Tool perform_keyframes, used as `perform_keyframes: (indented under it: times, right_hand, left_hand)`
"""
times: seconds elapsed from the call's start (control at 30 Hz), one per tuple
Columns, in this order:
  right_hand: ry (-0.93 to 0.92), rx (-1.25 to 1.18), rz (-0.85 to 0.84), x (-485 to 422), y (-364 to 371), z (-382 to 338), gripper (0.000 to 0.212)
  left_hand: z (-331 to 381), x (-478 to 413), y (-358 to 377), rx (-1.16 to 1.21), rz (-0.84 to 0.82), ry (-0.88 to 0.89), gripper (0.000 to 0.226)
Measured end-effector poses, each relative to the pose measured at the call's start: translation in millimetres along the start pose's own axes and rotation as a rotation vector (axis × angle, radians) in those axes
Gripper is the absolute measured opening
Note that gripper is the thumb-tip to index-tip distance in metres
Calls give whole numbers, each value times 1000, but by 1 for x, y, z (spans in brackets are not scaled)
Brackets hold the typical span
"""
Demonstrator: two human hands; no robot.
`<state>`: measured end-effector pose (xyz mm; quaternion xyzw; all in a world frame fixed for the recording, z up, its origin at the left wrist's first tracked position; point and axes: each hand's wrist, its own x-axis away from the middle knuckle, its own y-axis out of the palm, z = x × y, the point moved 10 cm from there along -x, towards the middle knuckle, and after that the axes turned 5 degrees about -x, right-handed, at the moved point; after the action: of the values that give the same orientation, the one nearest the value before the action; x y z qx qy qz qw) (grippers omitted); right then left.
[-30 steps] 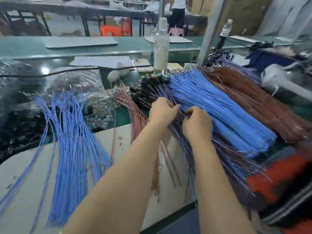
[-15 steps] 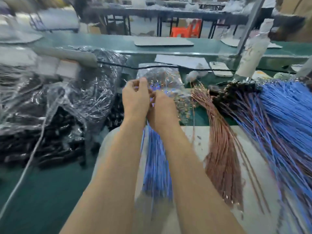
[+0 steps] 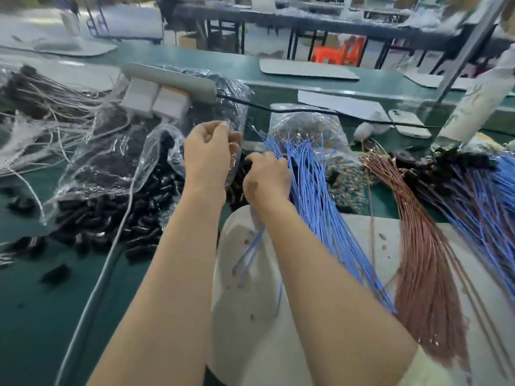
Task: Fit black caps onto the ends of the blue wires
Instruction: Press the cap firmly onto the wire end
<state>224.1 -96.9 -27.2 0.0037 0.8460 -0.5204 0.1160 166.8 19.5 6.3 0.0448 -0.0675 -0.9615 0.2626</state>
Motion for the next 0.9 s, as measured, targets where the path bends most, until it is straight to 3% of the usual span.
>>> perform_keyframes:
  times: [0.27,0.33,0.4,0.5,0.63,0.77,0.83,0.9]
  right_hand:
    - [21,-135,152,2,-13,2,28]
    - [18,-281,213,6,-30,8,26]
    - [9,-574,230,10,-51,20,20]
    - [-68,-735,210,21,-85,34,16]
    - [-53,-813,148,36,-99,62,18]
    - [39,-1119,82,47,-90,86,22]
    - [96,-1060,63,51,-75,92,16]
    - [78,-634,52,53,-63,90,15]
  left_hand:
    - [-5,7,6,-5,16,24,12]
    - [4,8,5,-171,52,157,14]
    - [14,14,17,-380,27,294,19]
    - [8,26,54,-518,-142,347,23]
    - [-16,42,90,-410,-304,191,18]
    - [-36,49,92,-329,-284,54,11]
    - [-42,46,82,-269,-200,9,13]
    - [-44,43,67,-171,-65,-5,4]
